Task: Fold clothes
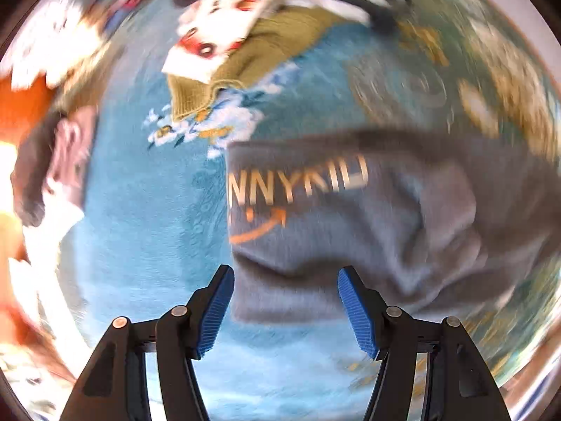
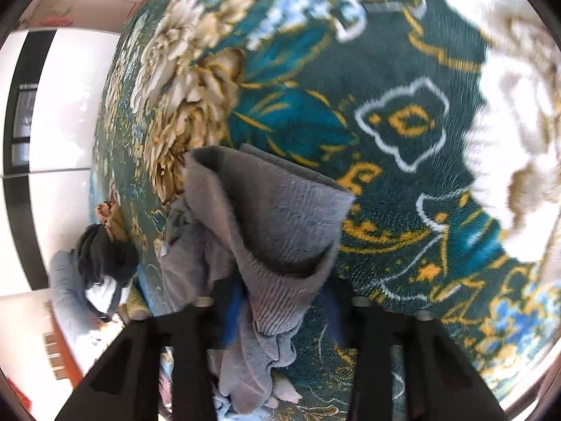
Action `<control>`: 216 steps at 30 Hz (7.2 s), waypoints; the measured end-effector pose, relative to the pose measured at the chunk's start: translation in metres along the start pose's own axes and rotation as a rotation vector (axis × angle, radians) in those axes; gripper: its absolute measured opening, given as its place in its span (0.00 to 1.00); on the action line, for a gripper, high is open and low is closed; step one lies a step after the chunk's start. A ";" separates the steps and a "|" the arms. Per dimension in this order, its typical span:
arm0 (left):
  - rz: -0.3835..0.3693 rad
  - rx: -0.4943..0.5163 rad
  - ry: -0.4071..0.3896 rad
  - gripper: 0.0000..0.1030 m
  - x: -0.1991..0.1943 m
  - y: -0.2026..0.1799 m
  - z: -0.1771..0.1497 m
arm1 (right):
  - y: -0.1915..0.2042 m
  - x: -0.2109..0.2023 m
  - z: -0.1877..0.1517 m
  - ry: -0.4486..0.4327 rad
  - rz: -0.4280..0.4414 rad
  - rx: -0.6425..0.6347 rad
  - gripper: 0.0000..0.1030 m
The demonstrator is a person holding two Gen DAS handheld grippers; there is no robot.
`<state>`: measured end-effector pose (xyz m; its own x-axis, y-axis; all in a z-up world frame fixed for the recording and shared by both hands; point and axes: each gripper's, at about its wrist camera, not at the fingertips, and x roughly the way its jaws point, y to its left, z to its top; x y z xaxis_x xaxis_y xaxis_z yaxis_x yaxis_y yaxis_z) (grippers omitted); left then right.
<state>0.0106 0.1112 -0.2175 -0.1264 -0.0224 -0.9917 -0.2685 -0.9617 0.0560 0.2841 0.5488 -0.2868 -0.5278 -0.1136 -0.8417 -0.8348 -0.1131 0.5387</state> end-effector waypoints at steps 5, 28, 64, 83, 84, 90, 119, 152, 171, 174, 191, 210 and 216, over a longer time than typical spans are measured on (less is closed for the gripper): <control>-0.142 0.047 0.047 0.64 0.029 -0.026 0.017 | 0.094 -0.046 -0.038 -0.134 -0.062 -0.294 0.22; 0.032 -0.317 0.121 0.64 0.038 0.283 -0.085 | 0.279 0.135 -0.433 0.056 -0.384 -1.483 0.43; -0.773 -0.294 0.294 0.68 0.074 0.096 -0.024 | 0.197 0.081 -0.262 0.139 -0.336 -0.754 0.56; -0.714 -0.296 0.129 0.21 0.036 0.145 -0.038 | 0.212 0.079 -0.269 0.145 -0.244 -0.815 0.56; -0.705 -0.292 0.132 0.21 0.037 0.145 -0.037 | 0.207 0.087 -0.269 0.160 -0.256 -0.806 0.56; -0.655 -0.265 0.147 0.27 0.040 0.146 -0.031 | 0.180 0.123 -0.266 0.235 -0.323 -0.742 0.56; -0.592 -0.286 0.147 0.78 0.059 0.183 -0.006 | 0.215 0.096 -0.245 0.242 -0.133 -0.735 0.57; -0.813 -0.276 0.187 0.55 0.087 0.120 0.009 | 0.134 0.131 -0.214 0.312 0.040 -0.408 0.28; -0.788 -0.334 0.006 0.36 -0.091 0.190 -0.056 | 0.207 -0.031 -0.296 0.320 0.101 -0.546 0.19; -0.771 -0.409 -0.059 0.36 -0.123 0.210 -0.082 | 0.232 -0.054 -0.316 0.370 0.132 -0.659 0.19; -0.692 -0.738 -0.356 0.36 -0.223 0.295 -0.215 | 0.315 -0.111 -0.440 0.545 0.278 -1.104 0.19; -0.787 -0.668 -0.262 0.36 -0.172 0.502 -0.163 | 0.407 -0.038 -0.584 0.498 0.177 -1.044 0.19; -0.786 -0.634 -0.213 0.35 -0.150 0.584 -0.131 | 0.447 -0.003 -0.644 0.484 0.148 -1.004 0.19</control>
<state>-0.0023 -0.4827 -0.0513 -0.3156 0.6641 -0.6778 0.1968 -0.6530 -0.7314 0.0130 -0.1372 -0.0208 -0.3122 -0.5386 -0.7826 -0.1493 -0.7857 0.6003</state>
